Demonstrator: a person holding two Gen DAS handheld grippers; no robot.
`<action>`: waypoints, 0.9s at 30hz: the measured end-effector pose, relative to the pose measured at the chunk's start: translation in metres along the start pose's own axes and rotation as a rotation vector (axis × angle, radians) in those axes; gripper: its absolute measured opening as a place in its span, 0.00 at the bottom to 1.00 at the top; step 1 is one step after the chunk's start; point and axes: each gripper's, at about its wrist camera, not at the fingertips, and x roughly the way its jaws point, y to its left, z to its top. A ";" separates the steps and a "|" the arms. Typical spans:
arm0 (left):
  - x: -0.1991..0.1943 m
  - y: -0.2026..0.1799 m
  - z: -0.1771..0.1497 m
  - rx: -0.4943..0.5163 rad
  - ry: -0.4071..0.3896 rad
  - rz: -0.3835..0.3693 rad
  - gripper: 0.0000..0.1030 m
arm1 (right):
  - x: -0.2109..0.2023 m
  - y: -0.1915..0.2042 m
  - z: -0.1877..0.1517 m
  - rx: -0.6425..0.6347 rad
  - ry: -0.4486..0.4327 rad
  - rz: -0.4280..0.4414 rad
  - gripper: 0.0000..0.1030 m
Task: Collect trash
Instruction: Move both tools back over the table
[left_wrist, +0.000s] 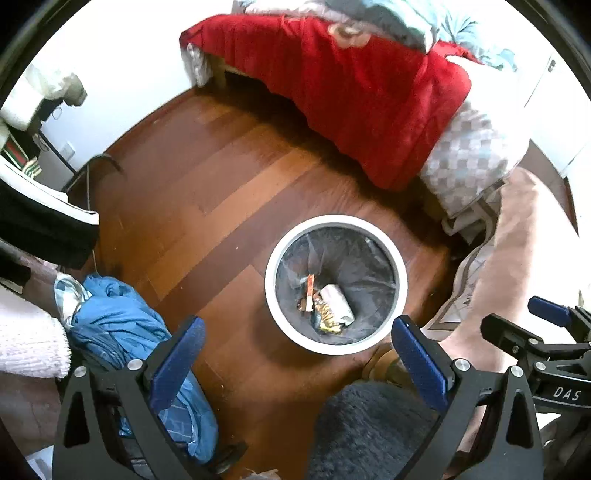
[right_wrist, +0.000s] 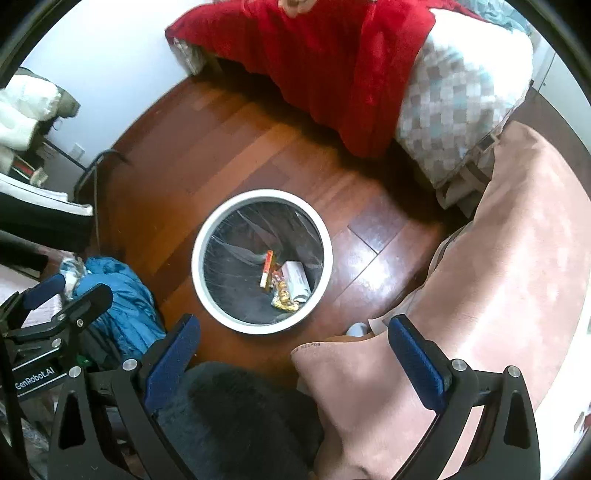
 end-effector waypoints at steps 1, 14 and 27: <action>-0.006 -0.002 -0.001 0.001 -0.010 -0.003 1.00 | -0.011 -0.001 -0.003 0.009 -0.016 0.019 1.00; -0.091 -0.078 -0.008 0.090 -0.180 -0.055 1.00 | -0.131 -0.080 -0.058 0.210 -0.209 0.173 1.00; -0.029 -0.355 -0.048 0.421 -0.058 -0.229 1.00 | -0.196 -0.385 -0.203 0.728 -0.200 -0.166 1.00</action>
